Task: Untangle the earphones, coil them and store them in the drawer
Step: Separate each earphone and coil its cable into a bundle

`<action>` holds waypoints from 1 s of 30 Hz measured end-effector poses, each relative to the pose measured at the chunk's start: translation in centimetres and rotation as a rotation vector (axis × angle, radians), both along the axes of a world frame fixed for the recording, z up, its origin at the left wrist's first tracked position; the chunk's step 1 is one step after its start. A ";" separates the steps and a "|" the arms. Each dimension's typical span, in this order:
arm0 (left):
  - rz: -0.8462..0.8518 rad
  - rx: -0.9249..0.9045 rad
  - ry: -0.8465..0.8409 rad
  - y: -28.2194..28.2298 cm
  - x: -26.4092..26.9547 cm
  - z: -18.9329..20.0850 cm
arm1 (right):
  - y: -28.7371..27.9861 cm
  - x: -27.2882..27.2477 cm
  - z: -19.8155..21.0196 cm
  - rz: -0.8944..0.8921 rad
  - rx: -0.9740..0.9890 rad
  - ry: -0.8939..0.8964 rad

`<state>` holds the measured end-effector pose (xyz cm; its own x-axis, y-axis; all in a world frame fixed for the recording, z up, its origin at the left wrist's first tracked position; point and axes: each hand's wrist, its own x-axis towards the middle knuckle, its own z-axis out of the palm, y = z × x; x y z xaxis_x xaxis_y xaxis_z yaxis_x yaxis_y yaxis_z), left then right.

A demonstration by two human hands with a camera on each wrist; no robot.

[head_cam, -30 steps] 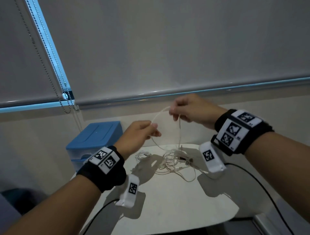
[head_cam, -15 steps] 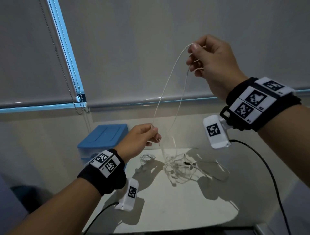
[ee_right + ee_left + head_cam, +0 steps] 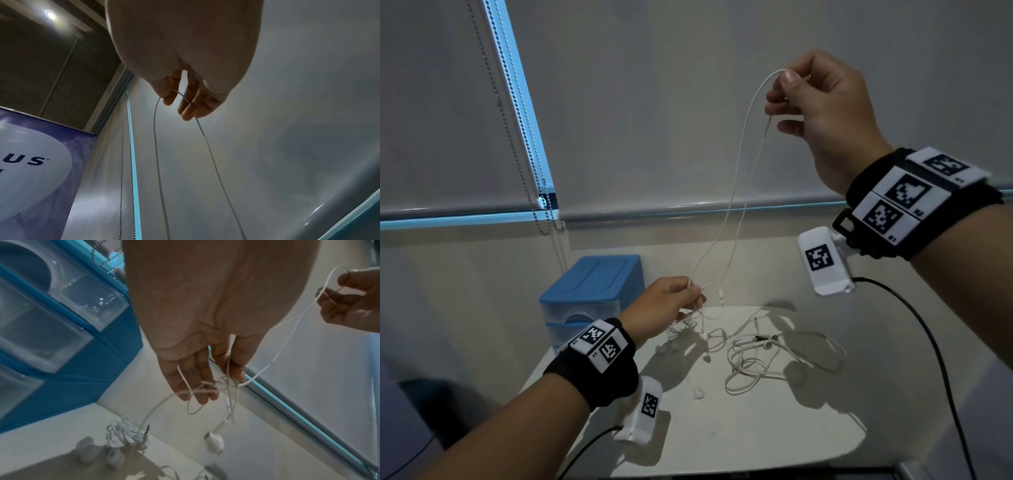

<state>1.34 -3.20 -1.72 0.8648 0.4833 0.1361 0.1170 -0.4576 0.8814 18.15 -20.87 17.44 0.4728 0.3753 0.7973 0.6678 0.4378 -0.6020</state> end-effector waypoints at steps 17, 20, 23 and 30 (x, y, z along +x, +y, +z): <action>0.050 0.296 0.061 -0.4 -1.1 2.2 | 1.3 1.9 -3.5 -0.324 -0.274 -0.024; 0.021 0.011 -0.120 -0.6 -1.2 3.1 | 1.2 2.2 -3.8 -0.341 -0.284 -0.007; 0.045 -0.057 -0.203 -0.8 -1.2 4.1 | 1.1 2.2 -4.2 -0.329 -0.293 0.011; 0.094 -0.073 -0.276 -1.3 -0.9 6.7 | 1.0 2.1 -3.8 -0.264 -0.242 0.094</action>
